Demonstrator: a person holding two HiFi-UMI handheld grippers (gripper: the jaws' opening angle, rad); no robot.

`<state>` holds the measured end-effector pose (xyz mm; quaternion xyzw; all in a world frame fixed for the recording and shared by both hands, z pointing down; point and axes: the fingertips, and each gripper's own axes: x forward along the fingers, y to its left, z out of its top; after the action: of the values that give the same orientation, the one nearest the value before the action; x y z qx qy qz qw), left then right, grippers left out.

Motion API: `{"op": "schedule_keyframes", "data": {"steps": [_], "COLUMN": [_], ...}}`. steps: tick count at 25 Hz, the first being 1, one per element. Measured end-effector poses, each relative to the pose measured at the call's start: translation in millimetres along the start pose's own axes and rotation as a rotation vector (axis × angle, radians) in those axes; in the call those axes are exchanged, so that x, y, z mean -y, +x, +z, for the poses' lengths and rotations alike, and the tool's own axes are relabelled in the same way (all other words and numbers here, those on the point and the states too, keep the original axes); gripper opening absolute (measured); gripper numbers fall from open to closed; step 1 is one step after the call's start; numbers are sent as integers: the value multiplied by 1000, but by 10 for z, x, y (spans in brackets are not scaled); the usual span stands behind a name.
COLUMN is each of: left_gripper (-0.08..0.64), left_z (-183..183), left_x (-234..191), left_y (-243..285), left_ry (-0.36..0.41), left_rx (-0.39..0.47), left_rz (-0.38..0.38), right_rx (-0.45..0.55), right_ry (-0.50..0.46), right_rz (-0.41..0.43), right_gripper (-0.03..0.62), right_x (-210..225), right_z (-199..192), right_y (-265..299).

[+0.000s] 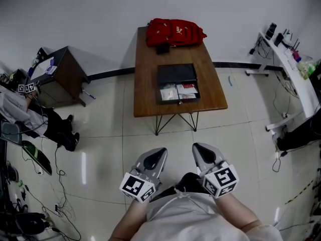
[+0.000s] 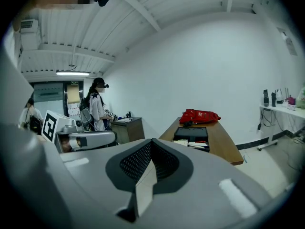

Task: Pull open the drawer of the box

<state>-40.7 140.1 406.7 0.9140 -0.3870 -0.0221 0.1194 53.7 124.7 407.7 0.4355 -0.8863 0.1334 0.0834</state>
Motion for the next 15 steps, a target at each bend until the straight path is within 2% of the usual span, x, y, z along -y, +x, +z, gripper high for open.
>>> {"op": "schedule_keyframes", "data": {"steps": [9,15], "left_gripper": [5,5], "left_z": [118,180], "left_x": [173,265], "left_y": [-90,-62], "left_ry": [18,31], "left_rx": [33,43], "left_rz": [24,37], "right_rx": [10,30], "right_ry": [-24,-95], "right_rz": [34,42], "right_gripper": [8,8], "right_x": [-149,-146], "right_z": [-22,28], "right_y": [-192,-309]}}
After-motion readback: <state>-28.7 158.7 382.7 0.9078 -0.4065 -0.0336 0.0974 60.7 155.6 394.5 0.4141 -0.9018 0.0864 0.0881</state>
